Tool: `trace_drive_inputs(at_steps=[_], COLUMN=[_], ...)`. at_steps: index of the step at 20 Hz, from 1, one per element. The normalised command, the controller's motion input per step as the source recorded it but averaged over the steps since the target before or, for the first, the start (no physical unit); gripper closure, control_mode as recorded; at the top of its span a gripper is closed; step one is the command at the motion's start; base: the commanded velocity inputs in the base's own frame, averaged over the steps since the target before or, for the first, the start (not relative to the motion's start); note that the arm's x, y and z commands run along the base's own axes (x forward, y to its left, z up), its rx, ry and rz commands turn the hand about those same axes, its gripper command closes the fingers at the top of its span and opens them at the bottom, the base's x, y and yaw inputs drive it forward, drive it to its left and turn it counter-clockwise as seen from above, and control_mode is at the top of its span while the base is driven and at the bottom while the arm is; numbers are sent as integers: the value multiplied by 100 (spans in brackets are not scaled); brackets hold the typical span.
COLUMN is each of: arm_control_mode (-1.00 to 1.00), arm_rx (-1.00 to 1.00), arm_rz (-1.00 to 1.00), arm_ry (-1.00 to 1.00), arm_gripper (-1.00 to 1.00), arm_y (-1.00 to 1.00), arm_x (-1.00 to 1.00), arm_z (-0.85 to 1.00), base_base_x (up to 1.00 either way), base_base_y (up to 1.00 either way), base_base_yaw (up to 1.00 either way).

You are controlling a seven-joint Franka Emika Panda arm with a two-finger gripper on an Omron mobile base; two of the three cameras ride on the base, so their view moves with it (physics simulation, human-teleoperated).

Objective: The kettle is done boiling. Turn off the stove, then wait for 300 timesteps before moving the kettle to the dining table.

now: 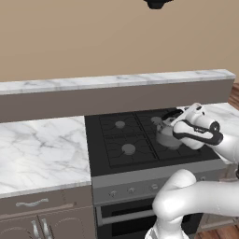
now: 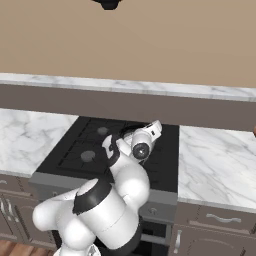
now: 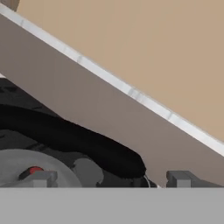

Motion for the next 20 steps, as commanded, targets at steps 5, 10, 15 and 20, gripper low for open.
trace_drive_inputs(at_steps=[5,10,15,20], arm_control_mode=[-100,-100,-100,-100], arm_rx=[0,0,0,0], arm_rz=[2,2,2,1], arm_ry=[-9,-5,-1,0], arm_gripper=[-100,-100,-100,-100], arm_y=[0,0,0,0], arm_x=[0,0,0,0], arm_z=[0,0,-10,-14], base_base_x=[0,0,0,0], base_base_y=[0,0,0,0], base_base_yaw=[0,0,0,0])
